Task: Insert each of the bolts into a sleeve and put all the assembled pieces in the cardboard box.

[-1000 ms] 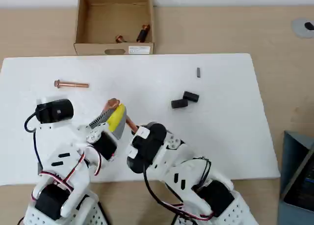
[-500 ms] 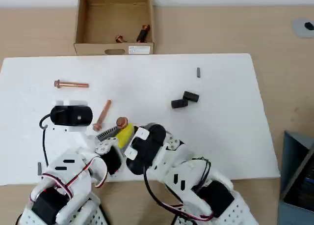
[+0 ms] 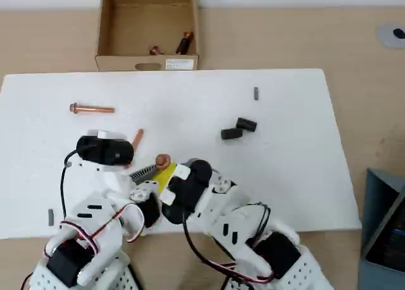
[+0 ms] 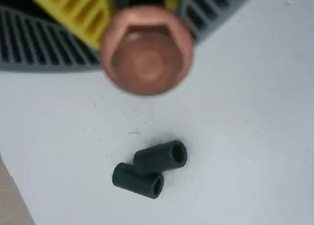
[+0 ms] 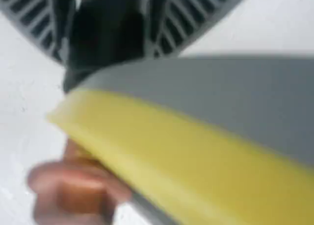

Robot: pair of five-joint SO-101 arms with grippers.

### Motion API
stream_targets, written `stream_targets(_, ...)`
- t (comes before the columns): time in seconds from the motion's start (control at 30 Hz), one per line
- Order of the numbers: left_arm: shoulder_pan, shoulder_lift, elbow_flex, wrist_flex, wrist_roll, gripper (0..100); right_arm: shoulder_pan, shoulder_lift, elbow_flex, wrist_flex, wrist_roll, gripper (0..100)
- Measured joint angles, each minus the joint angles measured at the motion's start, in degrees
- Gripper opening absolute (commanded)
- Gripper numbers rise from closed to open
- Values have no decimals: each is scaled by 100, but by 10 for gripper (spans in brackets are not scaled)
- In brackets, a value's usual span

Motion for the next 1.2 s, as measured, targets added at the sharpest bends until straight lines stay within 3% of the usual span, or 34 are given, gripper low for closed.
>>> stream_targets(0.1, -53, 0, 62, 26, -26, 194, 35, 0, 0, 0, 18, 9)
stream_targets(0.8, -53, 26, -923, 624, -9, 195, 26, 0, -53, -26, 18, 9)
stream_targets(0.87, -53, 26, -1081, 624, -9, 161, 26, 0, -53, -26, 18, 9)
stream_targets(1.0, -141, 26, -1301, 624, -202, 0, 26, 0, -53, -26, 18, 9)
stream_targets(1.2, -1143, 26, -1327, 624, -1231, 2, 387, 0, -53, -26, -316, 9)
